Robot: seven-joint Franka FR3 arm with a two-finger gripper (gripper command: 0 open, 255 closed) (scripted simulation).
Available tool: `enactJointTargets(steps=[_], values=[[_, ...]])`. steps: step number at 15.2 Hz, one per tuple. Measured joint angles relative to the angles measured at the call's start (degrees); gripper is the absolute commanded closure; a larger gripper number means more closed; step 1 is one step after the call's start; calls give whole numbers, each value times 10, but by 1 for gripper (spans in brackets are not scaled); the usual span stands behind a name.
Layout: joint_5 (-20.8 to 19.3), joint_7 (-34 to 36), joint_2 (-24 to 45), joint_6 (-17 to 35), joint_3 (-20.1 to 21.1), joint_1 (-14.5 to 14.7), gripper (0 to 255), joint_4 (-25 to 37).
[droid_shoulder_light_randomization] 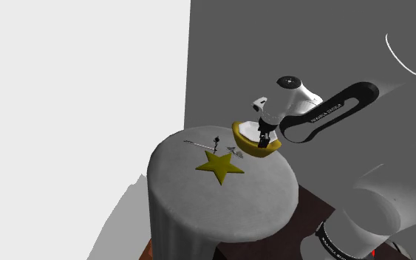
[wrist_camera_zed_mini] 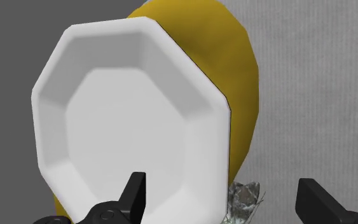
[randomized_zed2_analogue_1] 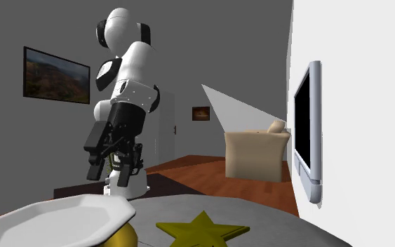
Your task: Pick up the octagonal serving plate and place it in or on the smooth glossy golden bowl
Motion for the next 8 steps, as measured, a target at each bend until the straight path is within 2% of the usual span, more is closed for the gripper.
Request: enactJointTargets(steps=[3,8], values=[[-33,26,32,28,3,-16,0,6],[-40,30,41,33,3,-19,0,10]])
